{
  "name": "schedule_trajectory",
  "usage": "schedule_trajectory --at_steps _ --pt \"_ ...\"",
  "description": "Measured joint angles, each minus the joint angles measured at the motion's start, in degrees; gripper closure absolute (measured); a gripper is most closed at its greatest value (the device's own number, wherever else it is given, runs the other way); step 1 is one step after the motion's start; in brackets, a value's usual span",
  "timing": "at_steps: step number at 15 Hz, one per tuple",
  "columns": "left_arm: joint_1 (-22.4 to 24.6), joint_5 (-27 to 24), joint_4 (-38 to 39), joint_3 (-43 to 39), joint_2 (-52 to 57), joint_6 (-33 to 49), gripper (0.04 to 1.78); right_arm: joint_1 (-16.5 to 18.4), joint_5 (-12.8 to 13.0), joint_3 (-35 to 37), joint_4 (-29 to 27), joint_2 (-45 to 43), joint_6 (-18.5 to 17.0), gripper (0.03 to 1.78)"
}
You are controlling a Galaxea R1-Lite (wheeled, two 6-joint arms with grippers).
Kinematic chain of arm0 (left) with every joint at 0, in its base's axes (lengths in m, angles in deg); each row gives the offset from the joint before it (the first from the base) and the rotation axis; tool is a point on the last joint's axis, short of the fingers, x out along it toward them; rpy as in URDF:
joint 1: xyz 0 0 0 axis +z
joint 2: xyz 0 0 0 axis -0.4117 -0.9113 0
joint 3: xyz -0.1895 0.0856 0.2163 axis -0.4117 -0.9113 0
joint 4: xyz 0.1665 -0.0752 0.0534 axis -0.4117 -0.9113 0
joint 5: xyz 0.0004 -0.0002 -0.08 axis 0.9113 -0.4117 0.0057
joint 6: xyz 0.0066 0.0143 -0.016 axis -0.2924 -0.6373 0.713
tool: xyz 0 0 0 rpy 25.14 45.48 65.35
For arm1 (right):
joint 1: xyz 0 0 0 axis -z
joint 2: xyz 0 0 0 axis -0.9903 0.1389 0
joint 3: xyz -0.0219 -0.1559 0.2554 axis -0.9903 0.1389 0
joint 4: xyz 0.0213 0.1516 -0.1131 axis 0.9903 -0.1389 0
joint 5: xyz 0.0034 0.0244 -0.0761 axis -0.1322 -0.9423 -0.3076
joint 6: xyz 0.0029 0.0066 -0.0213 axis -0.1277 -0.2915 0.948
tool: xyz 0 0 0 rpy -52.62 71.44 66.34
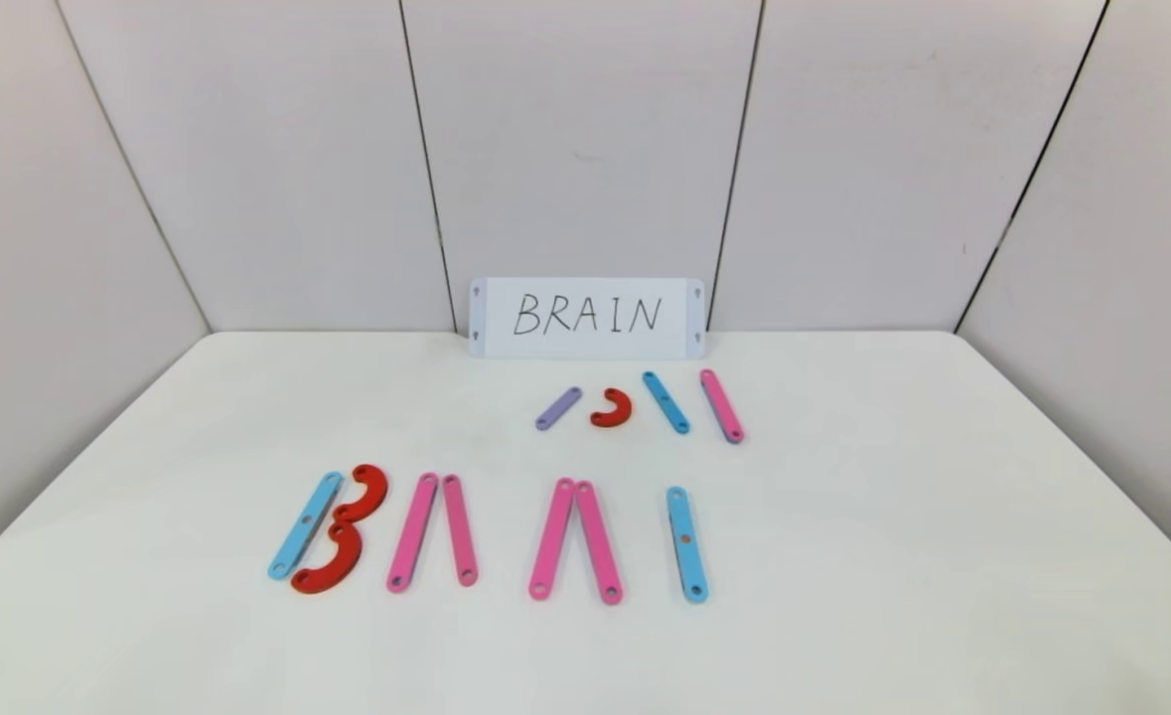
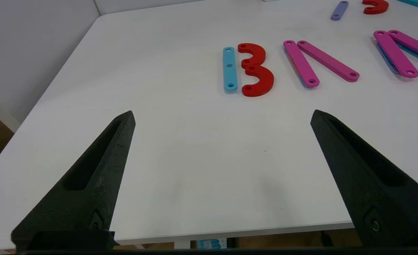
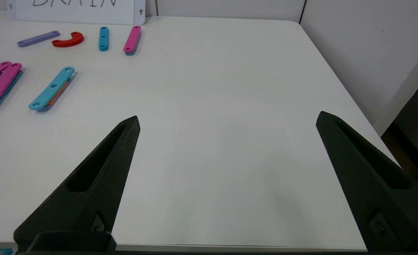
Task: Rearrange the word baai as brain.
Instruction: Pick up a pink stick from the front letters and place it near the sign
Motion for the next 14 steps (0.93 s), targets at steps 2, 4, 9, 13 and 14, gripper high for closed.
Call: schedule_trajectory --at_steps 2,4,9,13,14 --pt "0.0 0.4 0.1 0.0 0.0 1.5 0.08 0.0 0.2 0.0 0.0 0.0 -0.6 0.07" --pt "0.0 0.5 0.3 0.0 0.0 1.9 0.08 0.0 0.3 0.0 0.1 0.0 -0.9 0.07" --pt "0.0 0.6 -0.2 0.5 0.0 1.8 0.08 0.0 0.3 -0.8 0.2 0.0 -0.4 0.07" --pt "-0.1 0.5 -0.6 5.8 -2.9 2.1 0.08 0.0 -0.1 -7.5 -1.5 1.7 -0.7 0.07" --pt "-0.2 0.5 -0.5 8.0 -5.0 2.4 0.08 0.0 -0.2 -9.8 -1.6 3.5 -0.7 0.07"
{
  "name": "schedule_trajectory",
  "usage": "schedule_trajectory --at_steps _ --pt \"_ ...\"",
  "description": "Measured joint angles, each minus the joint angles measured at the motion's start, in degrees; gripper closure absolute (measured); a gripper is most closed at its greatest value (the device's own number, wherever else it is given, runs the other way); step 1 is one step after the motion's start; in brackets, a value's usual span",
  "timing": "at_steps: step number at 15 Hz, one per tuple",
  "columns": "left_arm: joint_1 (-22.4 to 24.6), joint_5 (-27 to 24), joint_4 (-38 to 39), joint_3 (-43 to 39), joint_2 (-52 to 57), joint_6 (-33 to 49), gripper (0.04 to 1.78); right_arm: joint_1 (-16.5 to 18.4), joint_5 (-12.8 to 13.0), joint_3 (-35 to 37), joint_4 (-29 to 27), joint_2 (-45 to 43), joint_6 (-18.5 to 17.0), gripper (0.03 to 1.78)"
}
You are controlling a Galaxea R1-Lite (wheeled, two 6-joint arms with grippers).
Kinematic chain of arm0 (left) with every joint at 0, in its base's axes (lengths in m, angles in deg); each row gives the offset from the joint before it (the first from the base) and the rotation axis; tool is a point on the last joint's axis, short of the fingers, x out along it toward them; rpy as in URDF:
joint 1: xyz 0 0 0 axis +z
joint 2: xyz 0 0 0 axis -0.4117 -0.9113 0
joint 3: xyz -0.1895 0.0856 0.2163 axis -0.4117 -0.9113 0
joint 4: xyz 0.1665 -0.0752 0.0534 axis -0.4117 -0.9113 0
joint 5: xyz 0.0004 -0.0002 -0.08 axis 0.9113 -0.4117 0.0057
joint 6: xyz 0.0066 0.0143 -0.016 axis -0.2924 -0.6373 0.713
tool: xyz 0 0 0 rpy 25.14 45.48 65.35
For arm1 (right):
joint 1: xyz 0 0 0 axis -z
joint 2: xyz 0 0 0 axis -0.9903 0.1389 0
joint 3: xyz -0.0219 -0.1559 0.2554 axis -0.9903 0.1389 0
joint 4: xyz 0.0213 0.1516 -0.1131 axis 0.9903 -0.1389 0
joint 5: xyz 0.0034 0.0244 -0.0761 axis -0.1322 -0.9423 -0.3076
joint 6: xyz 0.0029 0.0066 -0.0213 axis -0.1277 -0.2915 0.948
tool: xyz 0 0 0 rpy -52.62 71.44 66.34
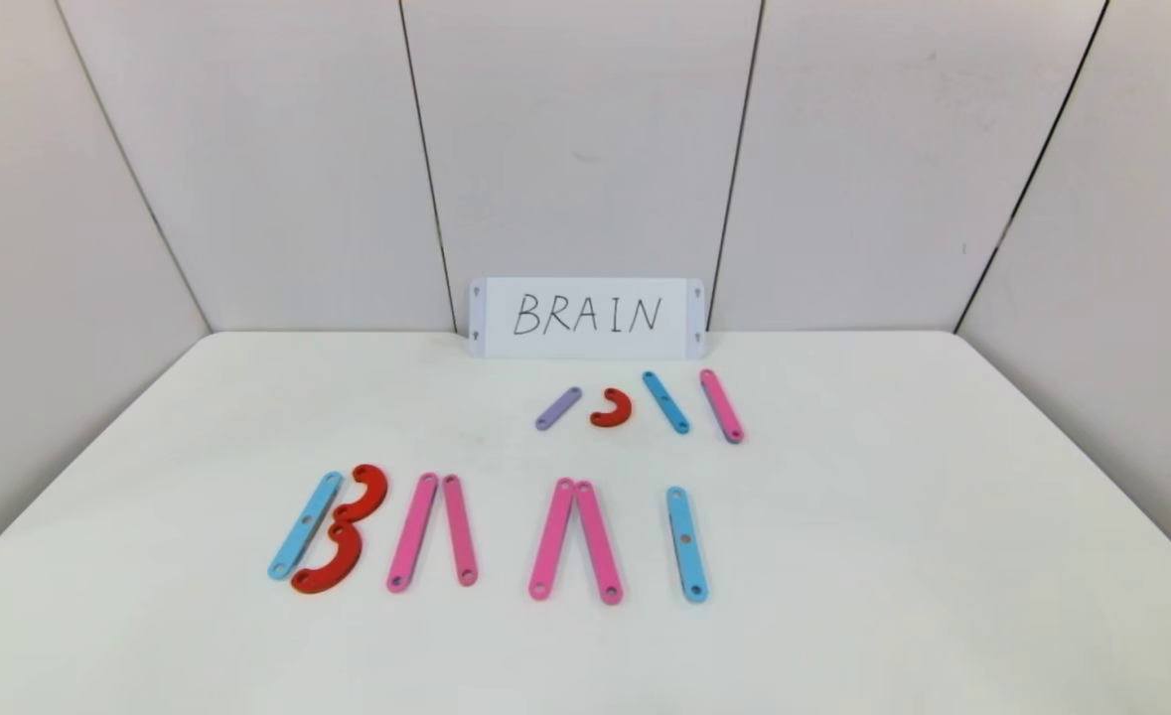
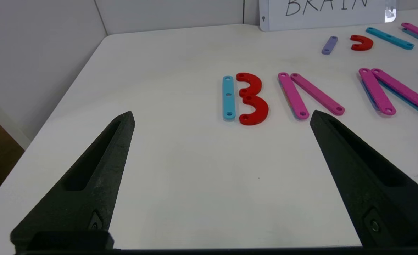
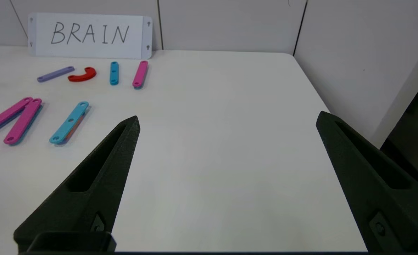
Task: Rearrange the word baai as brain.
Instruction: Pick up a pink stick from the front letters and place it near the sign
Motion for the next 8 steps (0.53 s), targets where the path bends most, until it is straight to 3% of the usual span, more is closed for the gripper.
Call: schedule_trajectory --at_steps 8 --pt "0.0 -0.7 -0.1 24.7 -28.6 1.2 0.08 -0.1 -0.6 -24.0 0.1 27.6 -0.1 0.07"
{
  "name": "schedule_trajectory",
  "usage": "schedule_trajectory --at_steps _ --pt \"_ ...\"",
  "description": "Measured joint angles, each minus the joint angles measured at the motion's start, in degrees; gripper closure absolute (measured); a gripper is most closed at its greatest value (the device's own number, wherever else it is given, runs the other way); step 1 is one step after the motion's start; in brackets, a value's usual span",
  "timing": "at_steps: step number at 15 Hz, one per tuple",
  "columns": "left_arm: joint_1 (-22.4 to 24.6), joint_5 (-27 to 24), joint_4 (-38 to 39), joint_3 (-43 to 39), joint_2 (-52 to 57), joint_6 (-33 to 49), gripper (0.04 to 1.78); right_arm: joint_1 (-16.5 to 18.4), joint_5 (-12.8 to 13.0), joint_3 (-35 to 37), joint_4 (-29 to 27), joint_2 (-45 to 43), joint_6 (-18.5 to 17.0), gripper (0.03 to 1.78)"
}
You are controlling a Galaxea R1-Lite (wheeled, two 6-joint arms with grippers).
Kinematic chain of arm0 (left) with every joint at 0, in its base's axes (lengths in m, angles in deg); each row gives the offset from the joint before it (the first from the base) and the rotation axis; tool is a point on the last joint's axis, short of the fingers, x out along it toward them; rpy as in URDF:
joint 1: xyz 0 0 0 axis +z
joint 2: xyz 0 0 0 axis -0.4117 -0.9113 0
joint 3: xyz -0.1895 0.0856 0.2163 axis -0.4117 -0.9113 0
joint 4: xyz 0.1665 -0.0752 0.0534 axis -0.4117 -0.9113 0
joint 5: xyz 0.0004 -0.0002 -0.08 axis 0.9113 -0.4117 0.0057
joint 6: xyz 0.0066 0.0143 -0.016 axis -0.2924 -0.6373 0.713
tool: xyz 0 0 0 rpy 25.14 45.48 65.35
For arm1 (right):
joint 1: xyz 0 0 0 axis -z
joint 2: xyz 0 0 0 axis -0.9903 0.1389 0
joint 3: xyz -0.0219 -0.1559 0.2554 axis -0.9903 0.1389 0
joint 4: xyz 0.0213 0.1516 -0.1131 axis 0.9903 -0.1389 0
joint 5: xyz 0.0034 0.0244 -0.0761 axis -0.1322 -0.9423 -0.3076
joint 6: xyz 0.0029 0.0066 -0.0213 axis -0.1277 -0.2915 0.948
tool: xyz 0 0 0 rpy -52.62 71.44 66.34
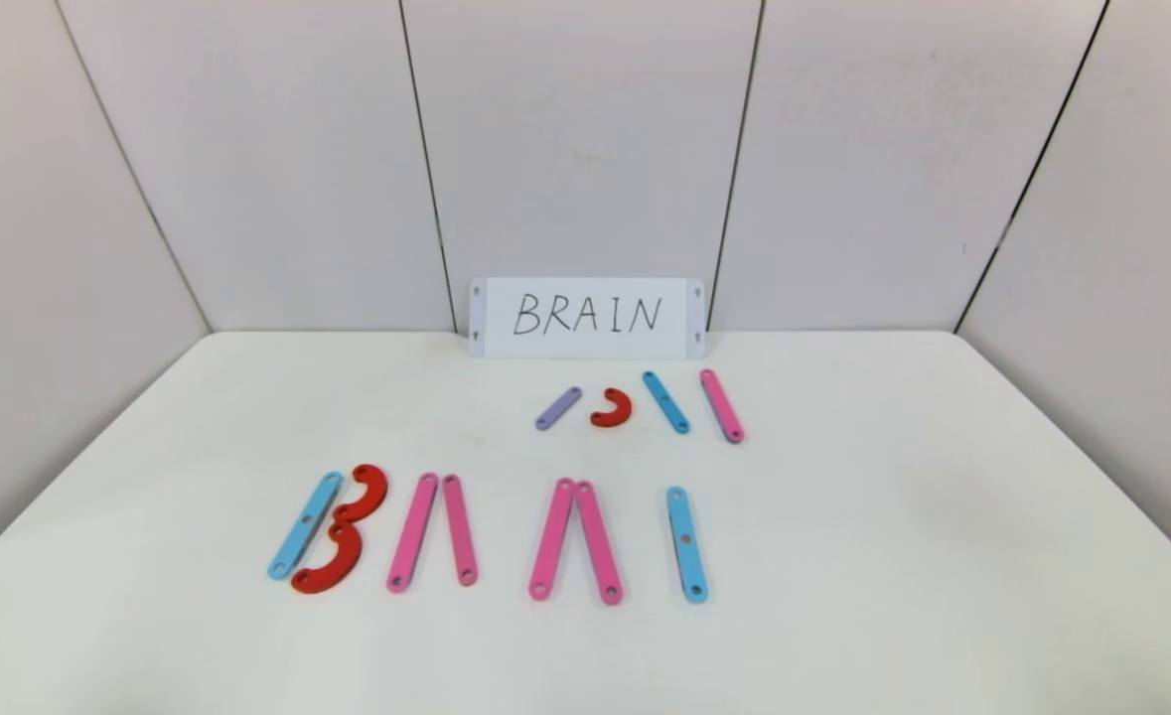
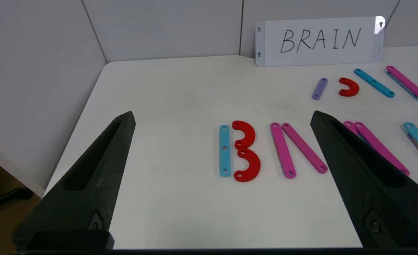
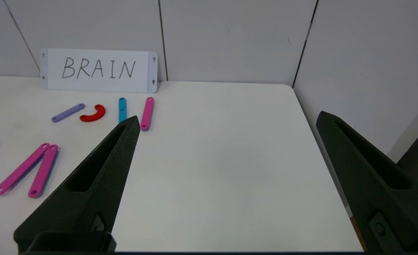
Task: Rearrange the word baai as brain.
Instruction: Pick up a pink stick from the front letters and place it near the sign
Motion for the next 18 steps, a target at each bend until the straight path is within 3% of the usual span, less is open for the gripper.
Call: schedule_trajectory --at_steps 5,10,15,18 --pt "0.0 -0.7 -1.2 14.1 -20.2 -1.3 0.08 -1.6 -0.5 -13.7 0.0 20.3 -0.1 0.07" --pt "-0.6 -5.7 -11.1 26.9 -36.5 -5.5 0.08 -5.1 -1.0 -21.5 -0.1 36.4 -0.2 0.07" --pt "-6.5 -5.4 -16.9 30.7 -47.7 -7.2 0.08 -8.3 -3.2 -25.4 1.0 48.5 -0.2 0.07" --pt "-11.7 -1.8 -18.7 31.5 -52.7 -7.5 0.08 -10.4 -3.2 -27.3 1.4 53.8 -0.2 0.07"
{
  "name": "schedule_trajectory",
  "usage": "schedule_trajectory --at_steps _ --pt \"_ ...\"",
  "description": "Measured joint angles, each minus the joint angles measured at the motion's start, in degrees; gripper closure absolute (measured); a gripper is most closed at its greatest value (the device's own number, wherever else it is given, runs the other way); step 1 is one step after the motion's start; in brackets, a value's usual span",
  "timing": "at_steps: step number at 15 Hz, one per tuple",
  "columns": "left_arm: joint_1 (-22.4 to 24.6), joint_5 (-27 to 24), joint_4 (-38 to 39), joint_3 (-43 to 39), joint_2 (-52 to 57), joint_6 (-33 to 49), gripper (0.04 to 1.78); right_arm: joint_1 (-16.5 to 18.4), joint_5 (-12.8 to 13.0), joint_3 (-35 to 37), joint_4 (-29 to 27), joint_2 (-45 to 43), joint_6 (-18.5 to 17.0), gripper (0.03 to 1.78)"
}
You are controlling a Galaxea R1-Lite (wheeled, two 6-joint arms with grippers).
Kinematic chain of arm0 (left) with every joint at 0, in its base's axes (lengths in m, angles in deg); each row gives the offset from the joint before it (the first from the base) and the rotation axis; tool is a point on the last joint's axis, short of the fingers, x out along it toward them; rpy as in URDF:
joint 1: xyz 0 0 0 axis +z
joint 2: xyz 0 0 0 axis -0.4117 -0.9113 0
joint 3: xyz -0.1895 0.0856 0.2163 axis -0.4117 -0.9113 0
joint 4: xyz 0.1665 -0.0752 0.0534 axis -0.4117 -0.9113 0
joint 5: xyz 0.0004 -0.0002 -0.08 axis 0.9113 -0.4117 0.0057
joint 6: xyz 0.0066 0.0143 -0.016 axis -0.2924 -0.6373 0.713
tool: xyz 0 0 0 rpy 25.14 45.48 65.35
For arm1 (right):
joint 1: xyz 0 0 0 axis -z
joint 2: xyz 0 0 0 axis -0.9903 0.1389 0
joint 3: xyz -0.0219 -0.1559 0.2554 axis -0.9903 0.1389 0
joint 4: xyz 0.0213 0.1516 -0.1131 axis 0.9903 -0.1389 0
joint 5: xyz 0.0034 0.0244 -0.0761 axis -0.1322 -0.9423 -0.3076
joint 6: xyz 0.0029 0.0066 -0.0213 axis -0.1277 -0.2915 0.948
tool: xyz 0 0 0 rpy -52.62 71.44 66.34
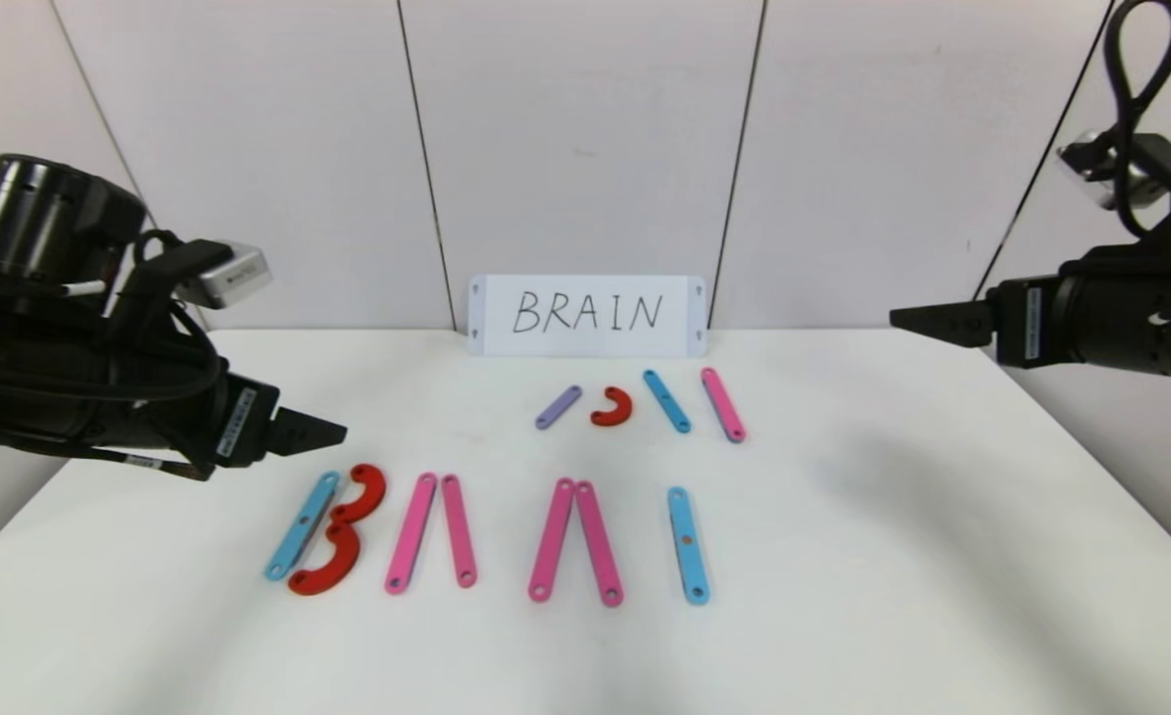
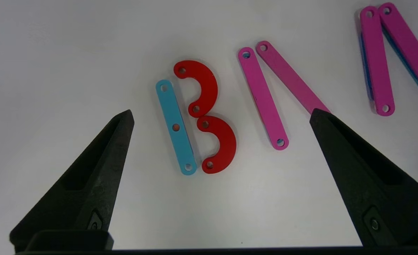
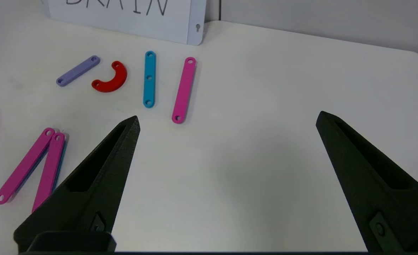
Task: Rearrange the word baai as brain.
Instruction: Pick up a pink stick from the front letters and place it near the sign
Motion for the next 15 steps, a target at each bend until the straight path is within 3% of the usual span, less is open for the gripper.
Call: schedule_trajectory --at_steps 5,15 --pt "-6.0 2.3 0.0 -1.3 -6.9 1.3 0.08 -0.9 0.1 -0.1 0.0 3.6 0.0 0.07" --pt "-8.9 2.3 1.6 -3.5 -14.9 6.1 0.08 -1.5 0.1 1.0 0.0 4.5 -0.1 0.07"
